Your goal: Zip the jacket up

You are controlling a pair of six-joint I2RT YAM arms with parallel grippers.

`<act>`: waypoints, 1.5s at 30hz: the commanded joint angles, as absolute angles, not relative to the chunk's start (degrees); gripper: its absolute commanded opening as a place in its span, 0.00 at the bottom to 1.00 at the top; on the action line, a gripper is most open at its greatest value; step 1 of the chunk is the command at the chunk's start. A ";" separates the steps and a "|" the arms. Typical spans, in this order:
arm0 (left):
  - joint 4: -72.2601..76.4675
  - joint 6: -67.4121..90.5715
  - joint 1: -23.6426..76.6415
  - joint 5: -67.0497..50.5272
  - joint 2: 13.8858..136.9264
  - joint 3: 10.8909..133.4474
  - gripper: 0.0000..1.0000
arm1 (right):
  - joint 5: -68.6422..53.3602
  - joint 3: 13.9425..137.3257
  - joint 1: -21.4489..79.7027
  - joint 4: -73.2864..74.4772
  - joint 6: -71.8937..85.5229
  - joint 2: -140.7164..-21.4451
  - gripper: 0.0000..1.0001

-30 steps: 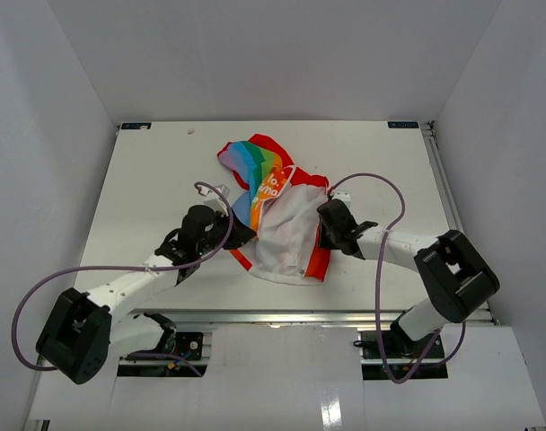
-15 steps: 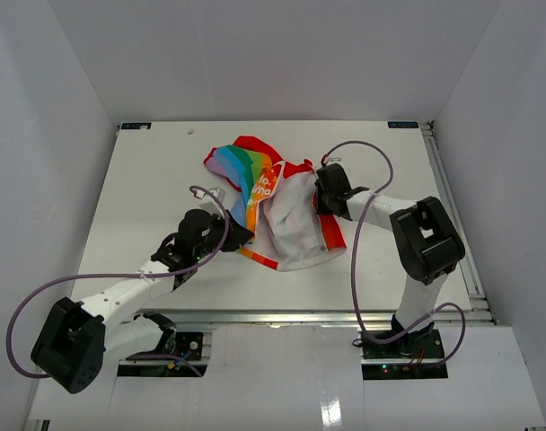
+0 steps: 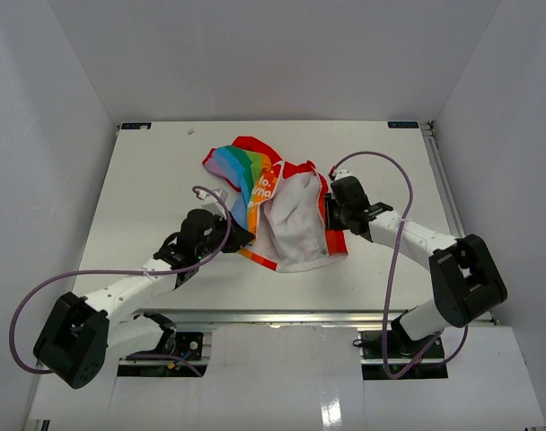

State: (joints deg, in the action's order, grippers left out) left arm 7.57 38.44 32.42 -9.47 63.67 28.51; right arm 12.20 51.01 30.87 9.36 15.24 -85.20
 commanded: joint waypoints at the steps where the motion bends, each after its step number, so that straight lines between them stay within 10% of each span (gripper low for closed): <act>1: 7.66 38.14 32.69 -9.93 62.57 29.09 0.00 | 9.28 47.70 31.34 12.91 14.96 -83.30 0.36; 45: 6.77 37.53 32.70 -9.40 61.73 29.30 0.00 | 22.83 60.15 36.85 15.00 18.57 -93.55 0.35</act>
State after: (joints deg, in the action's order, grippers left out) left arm 7.18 38.13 32.42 -9.45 63.54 28.51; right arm 20.37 56.28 36.67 15.52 18.27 -88.89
